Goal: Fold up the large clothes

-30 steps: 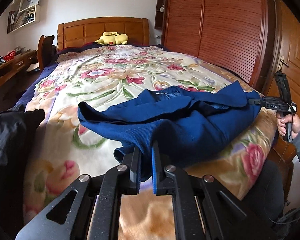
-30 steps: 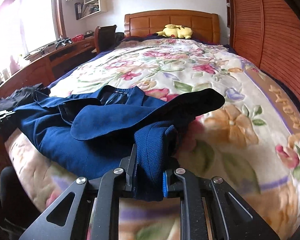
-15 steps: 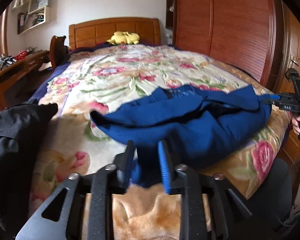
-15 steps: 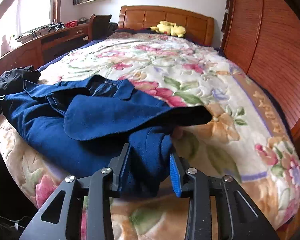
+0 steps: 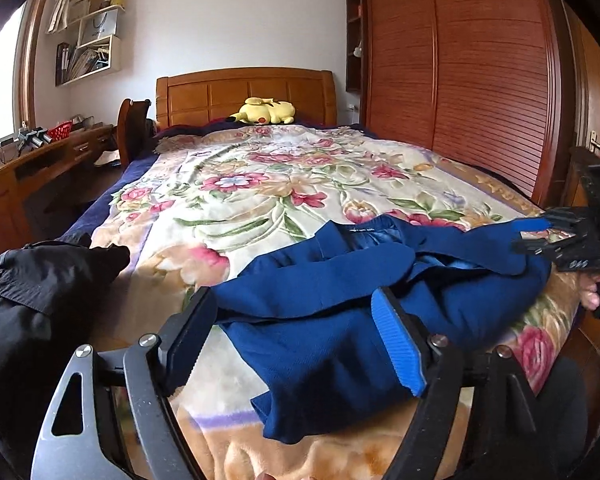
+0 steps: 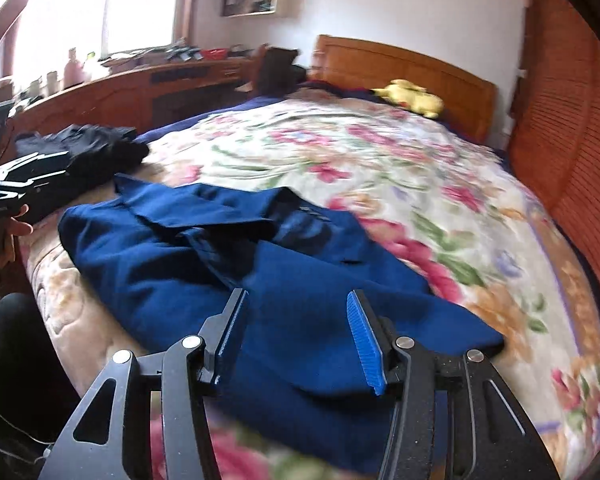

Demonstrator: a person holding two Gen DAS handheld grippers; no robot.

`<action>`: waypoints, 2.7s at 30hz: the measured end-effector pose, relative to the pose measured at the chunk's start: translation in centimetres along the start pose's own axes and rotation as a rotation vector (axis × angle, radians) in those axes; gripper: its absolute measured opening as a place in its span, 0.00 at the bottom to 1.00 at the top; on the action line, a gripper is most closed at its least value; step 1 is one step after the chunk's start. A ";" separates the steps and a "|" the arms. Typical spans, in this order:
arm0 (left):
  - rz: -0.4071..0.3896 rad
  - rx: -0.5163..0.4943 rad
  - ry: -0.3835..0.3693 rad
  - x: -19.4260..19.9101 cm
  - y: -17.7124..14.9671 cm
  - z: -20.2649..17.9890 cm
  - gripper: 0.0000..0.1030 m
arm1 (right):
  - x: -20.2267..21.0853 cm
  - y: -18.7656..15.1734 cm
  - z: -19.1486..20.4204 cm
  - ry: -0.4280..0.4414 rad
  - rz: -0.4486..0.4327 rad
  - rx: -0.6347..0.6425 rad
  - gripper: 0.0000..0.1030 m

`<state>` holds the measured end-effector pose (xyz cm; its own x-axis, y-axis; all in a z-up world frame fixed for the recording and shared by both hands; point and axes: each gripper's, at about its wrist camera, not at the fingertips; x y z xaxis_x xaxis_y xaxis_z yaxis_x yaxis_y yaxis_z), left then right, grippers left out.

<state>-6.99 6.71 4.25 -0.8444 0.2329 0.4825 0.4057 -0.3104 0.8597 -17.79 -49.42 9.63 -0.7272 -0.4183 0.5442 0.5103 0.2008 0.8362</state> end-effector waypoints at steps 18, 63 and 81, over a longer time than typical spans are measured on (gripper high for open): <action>0.047 0.047 -0.078 -2.8 -2.1 -0.3 0.78 | -15.4 8.7 4.7 -0.044 0.161 0.227 0.02; 0.074 0.031 -0.100 -4.4 -1.9 -2.0 0.78 | -11.4 6.5 -3.8 -0.153 0.138 0.025 0.64; 0.092 0.038 -0.100 -5.4 -2.1 -2.5 0.78 | -9.9 1.2 -10.0 -0.156 0.312 -0.039 0.37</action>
<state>-4.11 3.75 -0.57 -0.7649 0.2961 0.5721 0.4944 -0.2995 0.8160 -5.36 -53.87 4.59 -0.5935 -0.2017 0.7792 0.7338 0.2621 0.6267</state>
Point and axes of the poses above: each gripper's, at about its wrist camera, not at the fingertips, and x roughly against the way its jaws point, z to its left, y to its top, and after that the axes turned 13 degrees about -x, right-handed
